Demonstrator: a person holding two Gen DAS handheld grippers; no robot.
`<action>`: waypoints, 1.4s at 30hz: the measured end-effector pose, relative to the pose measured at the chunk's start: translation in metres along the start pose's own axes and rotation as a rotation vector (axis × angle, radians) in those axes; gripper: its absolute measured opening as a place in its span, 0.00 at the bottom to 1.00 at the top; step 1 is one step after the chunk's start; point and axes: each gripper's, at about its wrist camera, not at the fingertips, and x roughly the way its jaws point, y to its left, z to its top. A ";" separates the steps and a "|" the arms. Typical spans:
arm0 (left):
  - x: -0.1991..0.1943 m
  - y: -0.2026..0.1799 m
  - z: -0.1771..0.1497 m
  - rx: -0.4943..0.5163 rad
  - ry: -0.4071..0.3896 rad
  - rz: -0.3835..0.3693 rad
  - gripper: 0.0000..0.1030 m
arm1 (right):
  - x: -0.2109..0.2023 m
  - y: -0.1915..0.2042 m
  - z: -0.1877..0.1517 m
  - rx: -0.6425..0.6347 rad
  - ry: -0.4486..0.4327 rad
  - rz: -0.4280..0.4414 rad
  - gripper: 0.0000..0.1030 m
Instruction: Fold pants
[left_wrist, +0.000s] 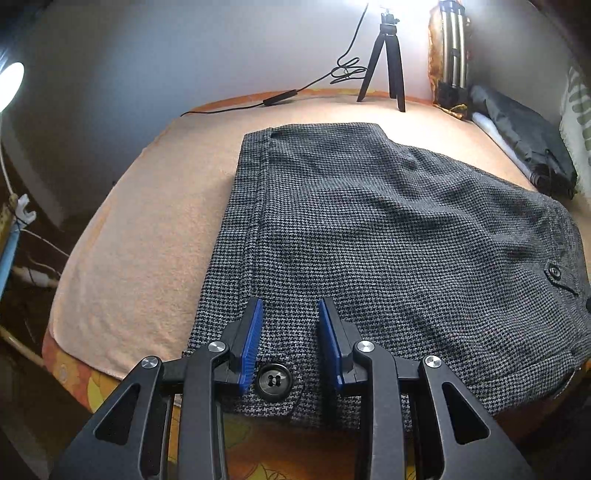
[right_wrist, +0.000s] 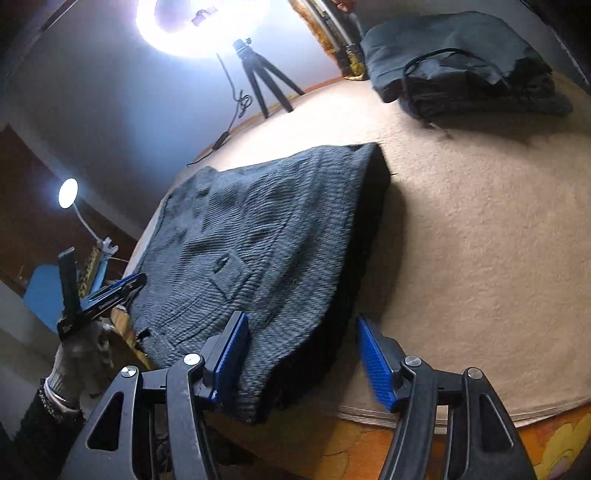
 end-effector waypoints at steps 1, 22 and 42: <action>0.000 0.000 0.001 -0.004 0.001 -0.001 0.29 | 0.002 0.003 0.000 -0.009 0.006 0.008 0.55; -0.017 -0.032 0.028 -0.030 -0.077 -0.142 0.29 | 0.002 0.004 0.002 0.032 -0.012 0.144 0.10; 0.030 -0.118 0.048 0.126 0.003 -0.249 0.29 | -0.012 0.006 0.010 0.068 -0.028 0.229 0.09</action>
